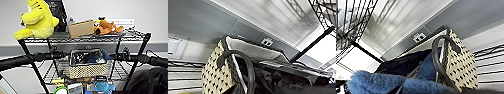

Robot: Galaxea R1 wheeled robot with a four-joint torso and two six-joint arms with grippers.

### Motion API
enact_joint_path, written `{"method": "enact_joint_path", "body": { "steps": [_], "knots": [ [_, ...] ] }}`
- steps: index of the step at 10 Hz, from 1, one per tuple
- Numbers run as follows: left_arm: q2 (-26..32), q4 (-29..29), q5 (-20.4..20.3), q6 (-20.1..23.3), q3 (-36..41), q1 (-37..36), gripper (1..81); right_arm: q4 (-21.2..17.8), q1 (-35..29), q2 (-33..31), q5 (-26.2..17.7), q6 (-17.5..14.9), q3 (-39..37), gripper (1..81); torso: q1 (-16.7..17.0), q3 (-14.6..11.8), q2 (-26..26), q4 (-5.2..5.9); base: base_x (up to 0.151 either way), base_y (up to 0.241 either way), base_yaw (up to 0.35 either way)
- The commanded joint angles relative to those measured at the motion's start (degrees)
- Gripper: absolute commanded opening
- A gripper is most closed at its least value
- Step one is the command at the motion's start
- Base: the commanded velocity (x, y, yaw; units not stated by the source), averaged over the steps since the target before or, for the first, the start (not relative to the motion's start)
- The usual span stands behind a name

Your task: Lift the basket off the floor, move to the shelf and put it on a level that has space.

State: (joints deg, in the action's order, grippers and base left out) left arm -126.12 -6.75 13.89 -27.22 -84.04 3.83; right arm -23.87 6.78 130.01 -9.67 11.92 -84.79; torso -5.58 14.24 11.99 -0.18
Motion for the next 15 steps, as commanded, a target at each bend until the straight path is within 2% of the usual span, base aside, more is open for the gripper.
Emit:
{"method": "enact_joint_path", "body": {
  "steps": [1,4,6,9,11,12,15],
  "knots": [
    [8.8,1.2,-1.1,-0.1,9.3,-6.9,81.1,-0.7,-5.9,-6.4,3.3,0.1,8.7,81.1,0.0,0.0,0.0,0.0,0.0,0.0,0.0],
    [11.2,1.3,-1.1,-0.1,13.1,-3.0,81.1,-1.0,-4.4,-11.3,3.3,0.1,13.3,81.1,0.0,0.0,0.0,0.0,0.0,0.0,0.0],
    [12.9,1.5,-2.7,0.1,16.0,0.5,81.1,-0.9,-2.4,-15.7,3.3,0.1,16.5,81.1,0.0,0.0,0.0,0.0,0.0,0.0,0.0],
    [16.3,2.6,-5.0,0.1,22.5,6.8,81.1,-0.3,5.3,-19.5,3.3,0.0,18.7,81.1,0.0,-0.1,0.0,0.0,0.0,0.0,0.0],
    [20.4,4.9,-7.4,0.1,27.0,11.9,81.1,1.7,11.0,-21.5,3.7,-0.1,21.3,81.1,0.0,-0.1,0.0,0.0,0.0,0.0,0.0],
    [22.3,6.2,-9.0,0.1,28.8,15.0,81.1,2.5,14.1,-22.9,5.9,-0.1,22.4,81.1,0.0,-0.1,0.0,0.0,0.0,0.0,0.0],
    [23.8,10.7,-13.5,0.2,30.6,26.6,81.1,4.4,23.5,-24.9,6.4,-0.1,24.4,81.1,0.0,-0.1,0.1,0.0,0.0,0.0,0.0]
  ]
}}
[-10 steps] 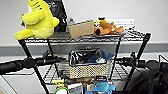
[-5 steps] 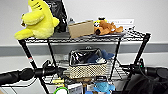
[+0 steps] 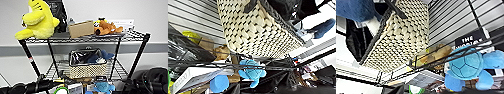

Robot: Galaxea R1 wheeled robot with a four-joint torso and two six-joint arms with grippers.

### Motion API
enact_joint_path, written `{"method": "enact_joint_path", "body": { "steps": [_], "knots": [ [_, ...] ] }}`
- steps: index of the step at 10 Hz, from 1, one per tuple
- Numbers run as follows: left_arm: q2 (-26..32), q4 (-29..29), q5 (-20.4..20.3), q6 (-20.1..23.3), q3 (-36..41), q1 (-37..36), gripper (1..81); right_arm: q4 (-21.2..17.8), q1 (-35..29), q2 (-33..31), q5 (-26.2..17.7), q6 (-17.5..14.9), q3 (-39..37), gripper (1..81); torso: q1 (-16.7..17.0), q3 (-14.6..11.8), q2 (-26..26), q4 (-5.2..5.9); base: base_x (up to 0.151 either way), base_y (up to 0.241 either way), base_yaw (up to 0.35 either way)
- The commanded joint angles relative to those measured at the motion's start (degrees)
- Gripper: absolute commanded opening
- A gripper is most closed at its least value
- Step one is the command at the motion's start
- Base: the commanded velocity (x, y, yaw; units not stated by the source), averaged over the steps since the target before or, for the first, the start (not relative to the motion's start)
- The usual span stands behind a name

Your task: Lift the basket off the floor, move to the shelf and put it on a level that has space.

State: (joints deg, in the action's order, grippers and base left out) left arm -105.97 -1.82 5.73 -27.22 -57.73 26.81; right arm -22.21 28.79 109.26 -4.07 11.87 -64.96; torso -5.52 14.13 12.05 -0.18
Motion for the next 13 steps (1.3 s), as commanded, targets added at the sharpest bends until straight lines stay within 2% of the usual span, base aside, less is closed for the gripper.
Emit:
{"method": "enact_joint_path", "body": {
  "steps": [1,3,5,7,11,13],
  "knots": [
    [3.0,7.9,-7.8,0.2,3.4,9.2,81.1,3.5,5.7,-3.7,0.8,-0.4,4.4,81.1,0.0,0.0,0.0,0.0,0.0,0.0,0.0],
    [0.3,12.0,-13.0,0.2,-0.2,19.6,81.1,5.2,13.5,-1.9,0.9,-0.5,1.5,81.1,0.0,0.0,0.0,0.0,0.0,0.0,0.0],
    [-4.9,14.1,-15.7,0.3,-6.7,27.5,81.1,6.8,20.1,2.2,0.9,-0.5,-3.4,81.1,0.0,0.0,0.0,0.0,0.0,0.0,0.0],
    [-10.3,15.8,-16.0,0.3,-13.0,31.9,81.1,8.6,24.5,6.5,0.9,-0.6,-8.4,81.1,0.1,-0.1,0.1,0.0,0.0,0.0,0.0],
    [-15.7,16.1,-16.1,0.2,-21.0,37.0,81.1,10.0,30.2,11.1,0.9,-0.7,-15.1,81.1,0.2,-0.2,0.1,0.0,0.0,0.0,0.0],
    [-20.9,16.1,-16.1,0.3,-27.4,40.3,81.1,11.2,33.3,14.2,0.8,-1.2,-20.1,81.1,0.2,-0.2,0.2,0.0,0.0,0.0,0.0]
  ]
}}
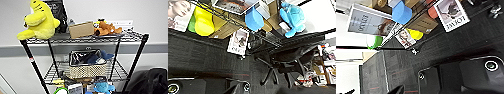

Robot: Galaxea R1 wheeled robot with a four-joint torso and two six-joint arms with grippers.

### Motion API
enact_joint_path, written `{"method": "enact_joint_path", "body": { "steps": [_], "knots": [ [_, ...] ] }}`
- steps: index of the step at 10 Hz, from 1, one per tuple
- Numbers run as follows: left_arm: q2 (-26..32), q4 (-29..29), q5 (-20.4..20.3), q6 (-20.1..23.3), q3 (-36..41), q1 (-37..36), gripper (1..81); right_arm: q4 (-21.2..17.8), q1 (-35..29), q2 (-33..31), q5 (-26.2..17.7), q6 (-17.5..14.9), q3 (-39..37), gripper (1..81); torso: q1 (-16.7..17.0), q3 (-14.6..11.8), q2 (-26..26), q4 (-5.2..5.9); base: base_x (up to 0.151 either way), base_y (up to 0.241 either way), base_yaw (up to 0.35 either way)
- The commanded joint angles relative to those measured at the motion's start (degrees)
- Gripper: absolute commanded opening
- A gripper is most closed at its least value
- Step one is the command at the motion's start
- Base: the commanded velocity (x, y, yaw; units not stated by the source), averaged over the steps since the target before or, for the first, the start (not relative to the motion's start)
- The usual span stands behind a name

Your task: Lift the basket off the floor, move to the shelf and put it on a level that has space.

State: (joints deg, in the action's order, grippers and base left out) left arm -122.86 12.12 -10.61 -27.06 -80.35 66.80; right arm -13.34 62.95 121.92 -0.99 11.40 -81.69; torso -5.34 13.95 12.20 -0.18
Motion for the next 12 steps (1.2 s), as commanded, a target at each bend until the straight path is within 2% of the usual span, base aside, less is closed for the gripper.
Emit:
{"method": "enact_joint_path", "body": {
  "steps": [1,6,12],
  "knots": [
    [-6.8,2.1,0.2,0.2,-8.2,1.6,81.1,3.0,0.5,3.4,-2.2,-0.8,-6.5,81.1,0.0,0.0,0.0,0.0,0.0,0.0,0.0],
    [-15.9,2.7,0.2,0.3,-20.1,6.5,81.1,6.7,6.3,15.0,-2.4,-0.9,-22.7,81.1,0.0,0.0,0.0,0.0,0.0,0.0,0.0],
    [-26.8,3.1,0.2,0.3,-39.1,12.1,81.1,9.1,12.8,26.8,-2.4,-0.9,-39.9,81.1,0.1,-0.1,0.1,0.0,0.0,0.0,0.0]
  ]
}}
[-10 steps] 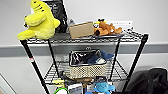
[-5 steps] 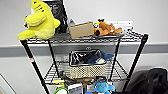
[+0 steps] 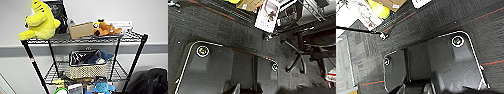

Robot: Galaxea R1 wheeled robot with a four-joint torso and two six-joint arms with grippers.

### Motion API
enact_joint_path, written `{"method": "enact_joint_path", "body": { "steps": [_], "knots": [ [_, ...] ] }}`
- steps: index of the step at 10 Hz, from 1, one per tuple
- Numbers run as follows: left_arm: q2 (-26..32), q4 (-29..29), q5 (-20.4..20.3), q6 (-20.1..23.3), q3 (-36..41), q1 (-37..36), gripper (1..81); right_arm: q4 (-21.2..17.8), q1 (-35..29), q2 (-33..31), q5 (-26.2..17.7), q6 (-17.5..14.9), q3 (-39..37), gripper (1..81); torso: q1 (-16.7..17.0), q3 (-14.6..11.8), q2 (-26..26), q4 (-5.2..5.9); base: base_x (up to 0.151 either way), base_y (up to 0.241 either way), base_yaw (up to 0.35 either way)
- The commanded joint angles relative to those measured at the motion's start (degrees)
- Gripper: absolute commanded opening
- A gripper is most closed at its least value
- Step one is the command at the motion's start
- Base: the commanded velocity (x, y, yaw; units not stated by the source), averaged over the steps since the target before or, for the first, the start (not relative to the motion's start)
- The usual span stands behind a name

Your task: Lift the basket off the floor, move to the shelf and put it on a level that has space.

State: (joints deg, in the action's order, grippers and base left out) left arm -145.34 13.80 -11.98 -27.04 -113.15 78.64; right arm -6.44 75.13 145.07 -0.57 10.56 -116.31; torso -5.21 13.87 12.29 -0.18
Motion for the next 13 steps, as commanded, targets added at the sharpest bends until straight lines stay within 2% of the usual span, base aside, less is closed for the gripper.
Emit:
{"method": "enact_joint_path", "body": {
  "steps": [1,5,8,13],
  "knots": [
    [-5.8,1.4,1.6,0.2,-8.9,0.9,81.1,2.9,1.4,5.1,-2.7,-0.1,-7.6,81.1,0.0,0.0,0.0,0.0,0.0,0.0,0.0],
    [-10.1,1.4,1.7,0.2,-17.3,3.2,81.1,5.3,4.4,13.4,-2.7,-0.1,-19.8,81.1,0.0,0.0,0.0,0.0,0.0,0.0,0.0],
    [-14.8,1.4,1.7,0.2,-26.2,4.2,81.1,5.4,5.1,18.8,-2.7,-0.1,-28.3,81.1,0.0,-0.1,0.1,0.0,0.0,0.0,0.0],
    [-22.6,0.8,2.5,0.1,-38.4,4.5,81.1,6.0,6.3,25.0,-2.6,-0.1,-37.3,81.1,0.1,-0.1,0.1,0.0,0.0,0.0,0.0]
  ]
}}
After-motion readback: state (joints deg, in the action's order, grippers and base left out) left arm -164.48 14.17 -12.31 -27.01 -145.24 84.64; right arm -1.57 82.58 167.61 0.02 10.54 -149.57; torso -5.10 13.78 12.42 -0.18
